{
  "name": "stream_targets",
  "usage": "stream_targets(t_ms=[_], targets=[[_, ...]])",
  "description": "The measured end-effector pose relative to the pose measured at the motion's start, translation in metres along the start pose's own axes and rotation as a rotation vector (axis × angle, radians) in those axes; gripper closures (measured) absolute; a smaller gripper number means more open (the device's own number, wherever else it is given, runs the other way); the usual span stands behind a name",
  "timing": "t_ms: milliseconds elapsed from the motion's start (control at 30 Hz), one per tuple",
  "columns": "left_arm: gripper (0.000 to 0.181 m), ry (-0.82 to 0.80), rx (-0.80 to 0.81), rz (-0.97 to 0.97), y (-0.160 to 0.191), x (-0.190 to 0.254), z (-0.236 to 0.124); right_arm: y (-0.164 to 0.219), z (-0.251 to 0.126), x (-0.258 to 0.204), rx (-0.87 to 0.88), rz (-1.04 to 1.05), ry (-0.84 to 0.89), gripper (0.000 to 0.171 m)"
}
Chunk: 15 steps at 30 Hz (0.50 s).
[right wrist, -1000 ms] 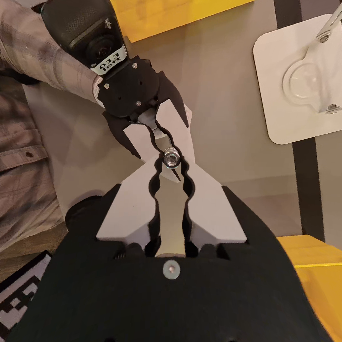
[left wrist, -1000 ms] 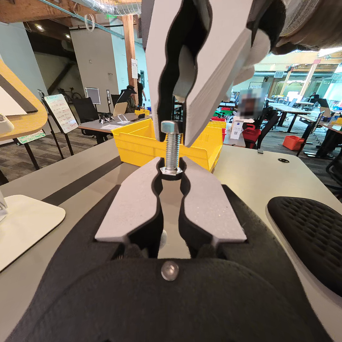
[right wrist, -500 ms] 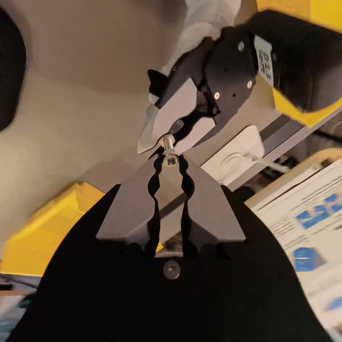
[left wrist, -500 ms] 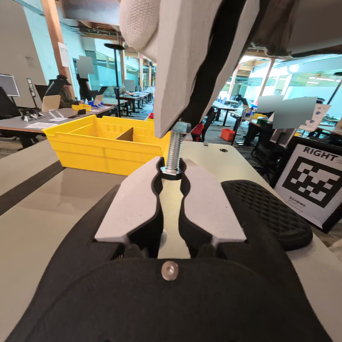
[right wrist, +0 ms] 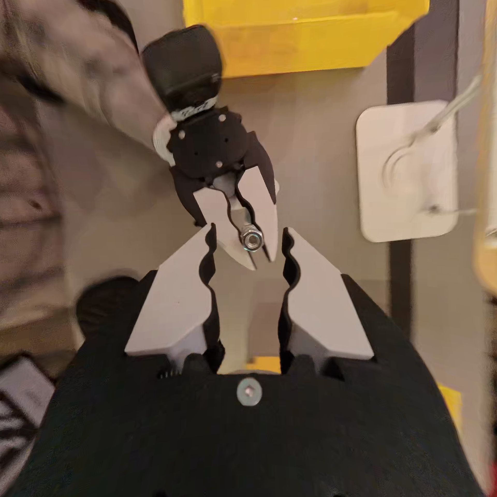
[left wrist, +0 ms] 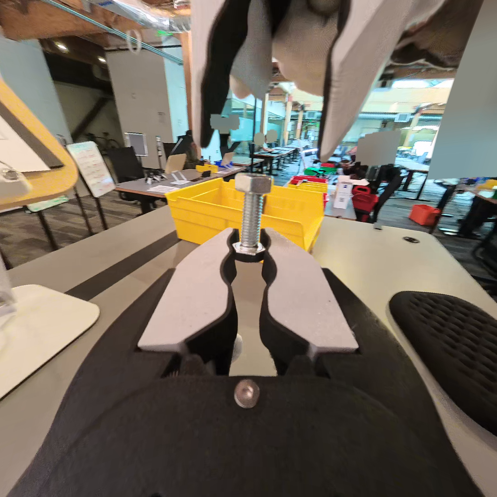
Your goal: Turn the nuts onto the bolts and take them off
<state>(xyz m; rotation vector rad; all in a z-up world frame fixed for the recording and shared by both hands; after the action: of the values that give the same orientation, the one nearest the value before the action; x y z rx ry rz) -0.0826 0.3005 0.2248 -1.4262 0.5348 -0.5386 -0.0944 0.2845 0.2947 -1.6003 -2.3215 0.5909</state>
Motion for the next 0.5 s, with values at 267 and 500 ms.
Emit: stream_targets(t_ms=[267, 500], targets=[[0.166, -0.124, -0.02, 0.08, 0.0, -0.006, 0.0, 0.019, 0.015, 0.01, 0.03, 0.263, -0.016, 0.143], [0.166, -0.07, -0.013, 0.046, -0.001, -0.004, 0.0, 0.016, 0.015, 0.004, 0.017, 0.047, 0.022, 0.154]])
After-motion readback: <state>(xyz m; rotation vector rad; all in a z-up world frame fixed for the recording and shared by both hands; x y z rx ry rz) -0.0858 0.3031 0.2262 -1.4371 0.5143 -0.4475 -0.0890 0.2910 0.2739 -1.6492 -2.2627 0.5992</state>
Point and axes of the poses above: each gripper's, where its closed fingertips meet, z out along the fingers, y out of its underside, x = y × z across the jaws, the point moved 2 cm from there along -z, back along the fingers, and after that the axes turned 4 degrees about z, right-handed, at the moved point
